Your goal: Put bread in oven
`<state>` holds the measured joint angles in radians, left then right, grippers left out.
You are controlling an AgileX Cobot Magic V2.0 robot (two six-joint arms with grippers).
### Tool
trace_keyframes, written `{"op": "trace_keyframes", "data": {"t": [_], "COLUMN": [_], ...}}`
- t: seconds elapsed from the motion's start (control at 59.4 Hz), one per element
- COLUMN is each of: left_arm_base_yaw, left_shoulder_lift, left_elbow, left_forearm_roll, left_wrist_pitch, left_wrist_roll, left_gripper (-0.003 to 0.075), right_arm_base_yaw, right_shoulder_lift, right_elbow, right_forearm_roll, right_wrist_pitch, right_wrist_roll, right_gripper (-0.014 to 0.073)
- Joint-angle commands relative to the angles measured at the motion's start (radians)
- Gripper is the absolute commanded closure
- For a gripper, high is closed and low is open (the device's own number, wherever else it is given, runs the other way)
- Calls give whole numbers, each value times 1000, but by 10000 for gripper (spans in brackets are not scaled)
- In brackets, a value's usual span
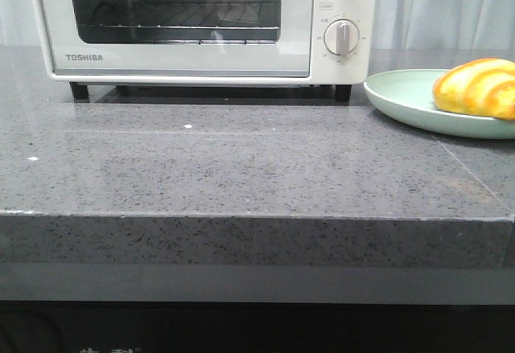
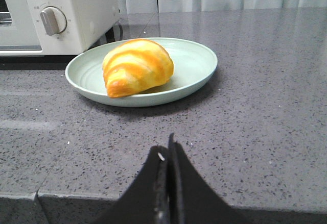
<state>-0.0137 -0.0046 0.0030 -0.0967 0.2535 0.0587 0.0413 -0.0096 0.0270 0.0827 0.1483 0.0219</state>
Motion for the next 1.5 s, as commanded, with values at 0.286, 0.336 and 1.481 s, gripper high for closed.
{"op": "trace_keyframes", "data": {"t": [0.286,0.336,1.481], "left_arm_base_yaw": [0,0,0], "left_shoulder_lift": [-18,-18,-18], "left_elbow": [8,8,8], "left_forearm_roll": [-5,-5,28], "left_wrist_pitch": [-77,-77,-159], "left_wrist_roll": [-9,-9,-1], "left_gripper": [741,741,741], "right_arm_base_yaw": [-5,-5,-5], "right_shoulder_lift": [-22,-22,-22], "right_elbow": [-6,-6,-6], "right_forearm_roll": [2,2,2], "right_wrist_pitch": [-73,-73,-199], "right_wrist_roll": [-6,-6,-6], "right_gripper": [663,663,663]}}
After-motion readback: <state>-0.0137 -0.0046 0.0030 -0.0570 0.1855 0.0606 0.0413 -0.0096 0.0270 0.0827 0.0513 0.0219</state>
